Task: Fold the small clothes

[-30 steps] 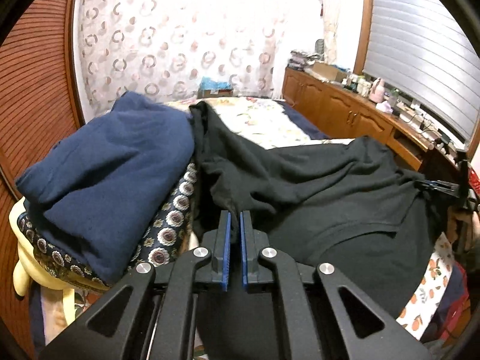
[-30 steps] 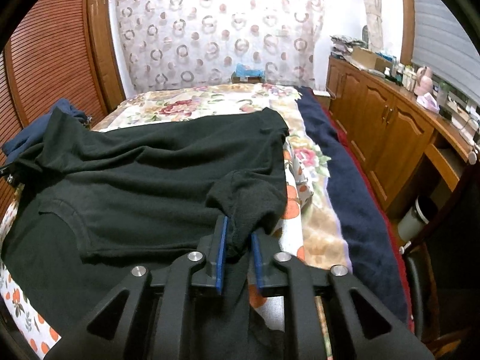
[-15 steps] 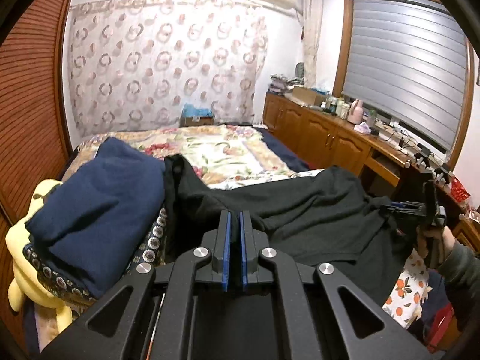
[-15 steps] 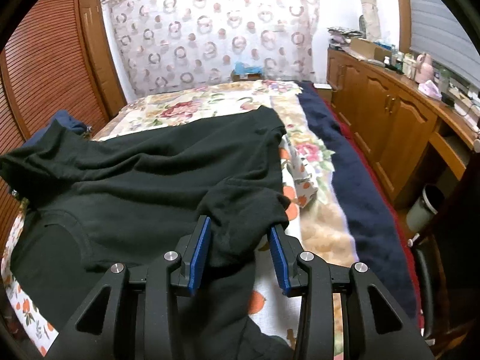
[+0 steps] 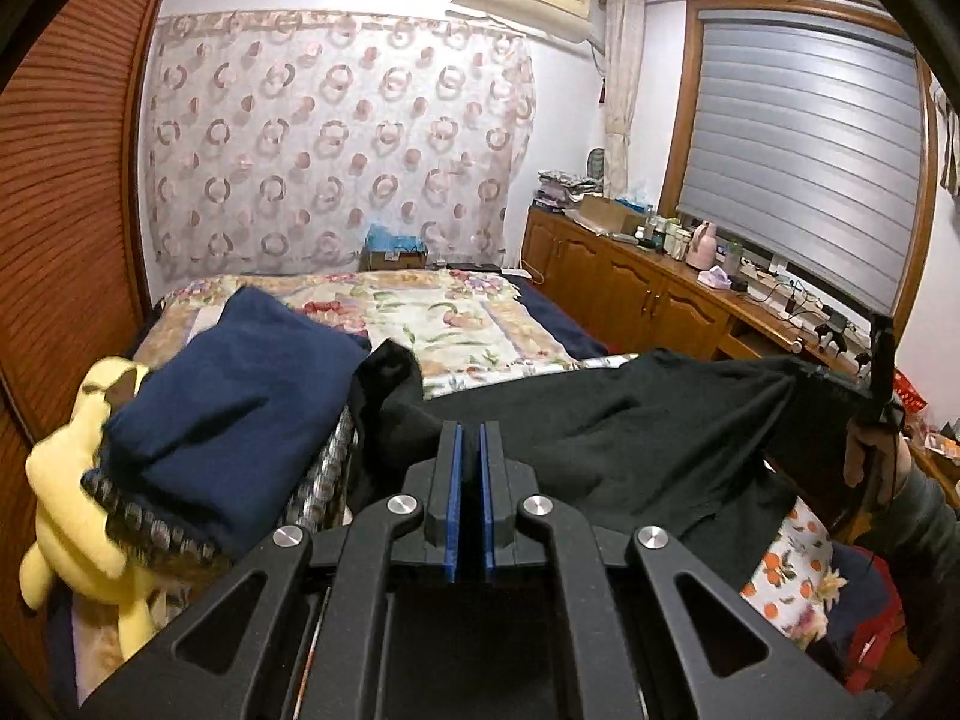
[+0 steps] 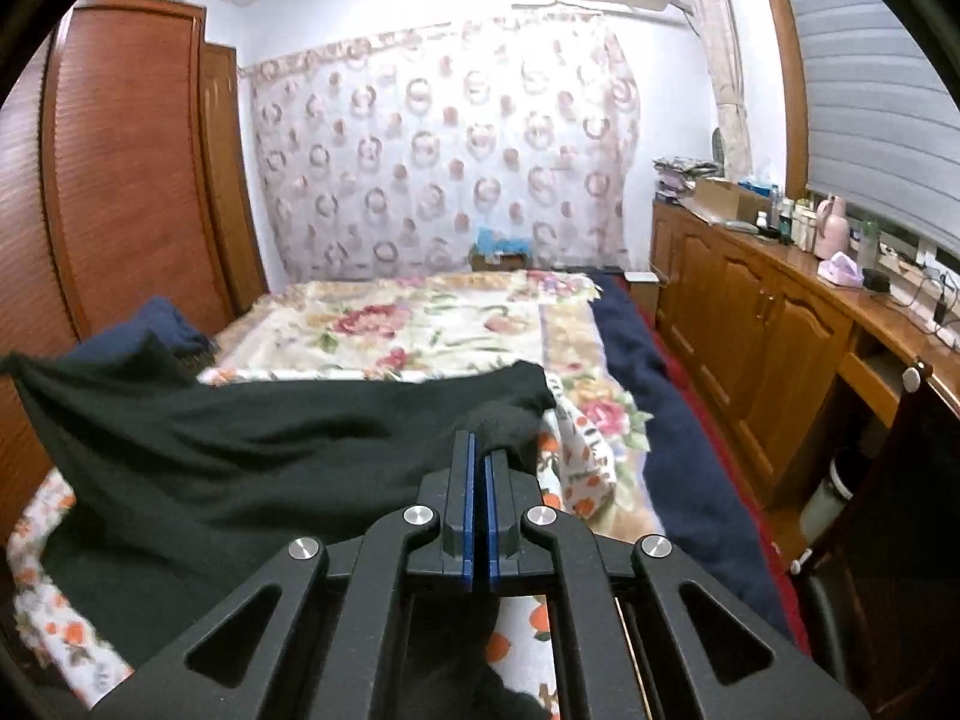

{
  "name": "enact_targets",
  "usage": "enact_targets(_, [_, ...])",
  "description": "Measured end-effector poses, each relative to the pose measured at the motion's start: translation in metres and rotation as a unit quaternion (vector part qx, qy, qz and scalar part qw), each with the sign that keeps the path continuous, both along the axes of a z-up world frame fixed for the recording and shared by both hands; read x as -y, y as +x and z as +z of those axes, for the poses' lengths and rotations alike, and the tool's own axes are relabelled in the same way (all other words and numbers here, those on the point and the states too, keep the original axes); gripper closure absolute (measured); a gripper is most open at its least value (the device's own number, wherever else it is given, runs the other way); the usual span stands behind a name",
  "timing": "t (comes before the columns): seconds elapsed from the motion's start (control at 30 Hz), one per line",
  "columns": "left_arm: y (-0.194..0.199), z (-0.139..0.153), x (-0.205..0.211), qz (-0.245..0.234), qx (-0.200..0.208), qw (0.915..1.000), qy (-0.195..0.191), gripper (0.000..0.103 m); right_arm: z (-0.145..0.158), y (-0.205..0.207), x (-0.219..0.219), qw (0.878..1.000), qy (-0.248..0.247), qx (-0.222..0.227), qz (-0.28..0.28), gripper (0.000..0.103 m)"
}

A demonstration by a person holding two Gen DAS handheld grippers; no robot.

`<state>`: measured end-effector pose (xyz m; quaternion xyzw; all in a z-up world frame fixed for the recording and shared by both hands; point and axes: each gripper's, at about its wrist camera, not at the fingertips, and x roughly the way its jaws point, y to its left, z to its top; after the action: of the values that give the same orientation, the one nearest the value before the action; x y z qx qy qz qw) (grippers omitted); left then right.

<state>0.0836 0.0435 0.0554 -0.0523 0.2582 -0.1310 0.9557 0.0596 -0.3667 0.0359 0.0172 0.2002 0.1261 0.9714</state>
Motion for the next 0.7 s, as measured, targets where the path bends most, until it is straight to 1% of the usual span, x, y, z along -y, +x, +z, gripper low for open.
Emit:
enact_targets(0.07, [-0.016,-0.008,-0.002,0.000,-0.006,1.0000,0.002,0.097,0.004,-0.013,0.008,1.000,0.001,0.002,0.002,0.101])
enact_targets(0.13, [-0.026,-0.019,-0.005,0.003,-0.019,0.9998,-0.002,0.097,0.001,-0.025,0.014,1.000,-0.008,-0.004,-0.001,0.101])
enact_targets(0.2, [-0.035,-0.040,-0.011,0.014,-0.042,0.9990,-0.002,0.097,-0.005,-0.032,0.016,1.000,-0.014,-0.015,-0.002,0.101])
enact_targets(0.27, [-0.038,-0.059,-0.012,0.024,-0.064,0.9977,0.006,0.096,-0.012,-0.035,0.017,0.999,-0.022,-0.031,-0.005,0.100])
enact_targets(0.33, [-0.039,-0.078,-0.013,0.029,-0.087,0.9958,0.003,0.096,-0.028,-0.036,0.018,0.998,-0.031,-0.057,-0.006,0.100])
enact_targets(0.4, [-0.038,-0.095,-0.014,0.040,-0.109,0.9932,0.010,0.096,-0.046,-0.032,0.020,0.996,-0.028,-0.083,-0.007,0.100])
enact_targets(0.47, [-0.037,-0.104,-0.012,0.046,-0.121,0.9915,0.016,0.096,-0.060,-0.028,0.023,0.995,-0.018,-0.100,-0.010,0.100])
enact_targets(0.57, [-0.036,-0.111,-0.010,0.047,-0.132,0.9899,0.020,0.094,-0.070,-0.022,0.026,0.993,-0.011,-0.115,-0.012,0.100])
enact_targets(0.6, [-0.036,-0.111,-0.008,0.049,-0.132,0.9898,0.021,0.092,-0.070,-0.022,0.025,0.993,-0.011,-0.117,-0.012,0.100])
enact_targets(0.67, [-0.036,-0.110,-0.011,0.050,-0.131,0.9899,0.022,0.074,-0.072,-0.020,0.026,0.993,-0.010,-0.120,-0.015,0.100])
enact_targets(0.7, [-0.036,-0.110,-0.010,0.050,-0.129,0.9903,0.019,0.062,-0.069,-0.020,0.023,0.993,-0.008,-0.120,-0.015,0.100])
